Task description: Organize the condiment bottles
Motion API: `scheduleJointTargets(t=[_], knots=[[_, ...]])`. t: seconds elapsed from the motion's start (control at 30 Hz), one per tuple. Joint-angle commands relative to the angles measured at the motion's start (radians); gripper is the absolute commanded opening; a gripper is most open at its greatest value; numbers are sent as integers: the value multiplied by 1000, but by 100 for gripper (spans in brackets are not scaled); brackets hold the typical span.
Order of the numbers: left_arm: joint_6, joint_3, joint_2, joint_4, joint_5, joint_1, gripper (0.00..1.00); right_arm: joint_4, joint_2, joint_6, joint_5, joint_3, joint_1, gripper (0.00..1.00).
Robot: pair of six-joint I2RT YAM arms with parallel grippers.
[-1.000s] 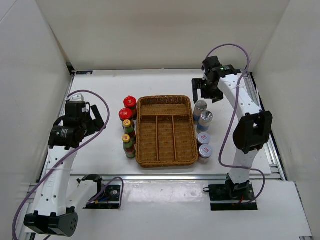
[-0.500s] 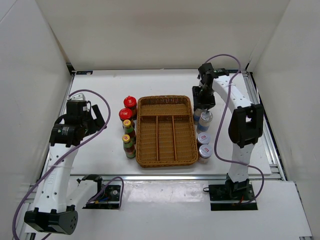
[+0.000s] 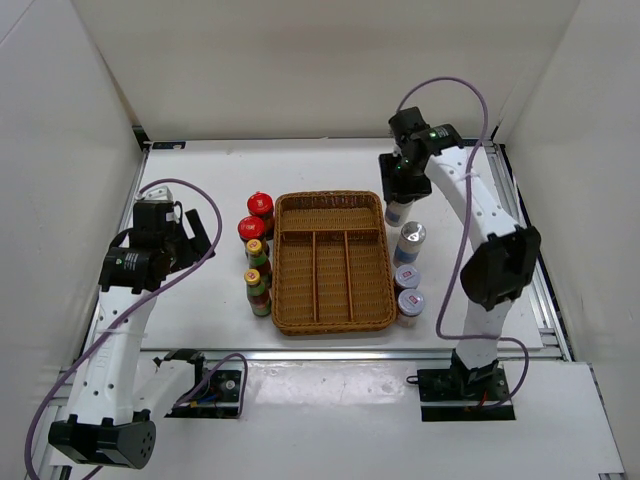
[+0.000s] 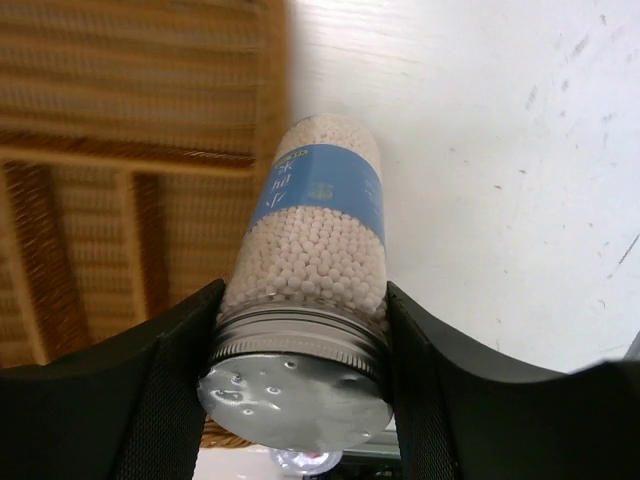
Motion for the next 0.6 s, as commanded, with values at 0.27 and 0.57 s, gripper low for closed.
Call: scheduleJointTargets(t=[0.27,0.57], knots=[[-30,-16,-34,12,49,3,100,77,-241,74,-22,-255,238,11],[-30,-16,-43,12,49,-17,100,287,-250,70,-22,-501,270,38]])
